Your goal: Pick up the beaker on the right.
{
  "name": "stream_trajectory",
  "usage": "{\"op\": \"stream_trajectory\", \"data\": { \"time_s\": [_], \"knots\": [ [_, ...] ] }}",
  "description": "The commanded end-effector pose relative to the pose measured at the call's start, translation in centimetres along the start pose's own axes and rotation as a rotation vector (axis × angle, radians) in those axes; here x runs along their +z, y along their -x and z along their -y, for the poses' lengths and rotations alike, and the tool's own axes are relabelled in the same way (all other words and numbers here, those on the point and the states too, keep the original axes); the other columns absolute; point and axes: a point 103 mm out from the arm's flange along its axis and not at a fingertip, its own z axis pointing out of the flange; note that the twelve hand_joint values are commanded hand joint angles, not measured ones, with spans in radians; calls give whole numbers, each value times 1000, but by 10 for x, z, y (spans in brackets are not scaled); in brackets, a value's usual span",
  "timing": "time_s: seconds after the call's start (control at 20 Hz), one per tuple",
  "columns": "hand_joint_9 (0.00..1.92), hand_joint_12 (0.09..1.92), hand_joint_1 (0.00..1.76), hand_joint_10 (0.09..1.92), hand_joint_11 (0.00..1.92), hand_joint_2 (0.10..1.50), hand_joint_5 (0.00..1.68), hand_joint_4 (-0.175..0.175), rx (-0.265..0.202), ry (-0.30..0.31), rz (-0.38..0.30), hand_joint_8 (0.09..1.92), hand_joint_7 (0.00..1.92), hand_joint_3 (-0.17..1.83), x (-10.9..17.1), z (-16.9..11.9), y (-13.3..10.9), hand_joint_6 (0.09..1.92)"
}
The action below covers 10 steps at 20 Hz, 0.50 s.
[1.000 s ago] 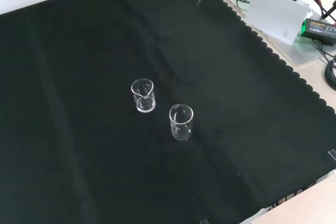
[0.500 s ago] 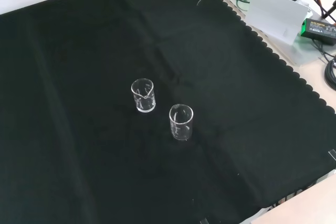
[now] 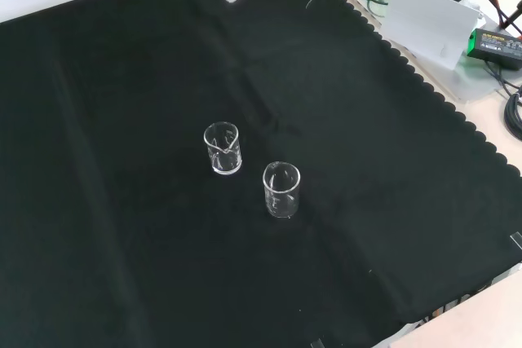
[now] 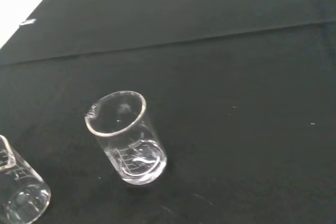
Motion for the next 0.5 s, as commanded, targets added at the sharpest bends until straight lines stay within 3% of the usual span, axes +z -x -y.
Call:
{"op": "stream_trajectory", "data": {
  "time_s": [0.05, 0.5],
  "knots": [
    [103, 948, 494, 685, 0, 1232, 188, -57, -30, 15, -84, 530, 69, -35, 47, -22, 17, 87],
    [110, 977, 512, 682, 0, 1221, 192, -59, -50, -57, -128, 540, 71, -45, 96, -45, 15, 87]
  ]
}}
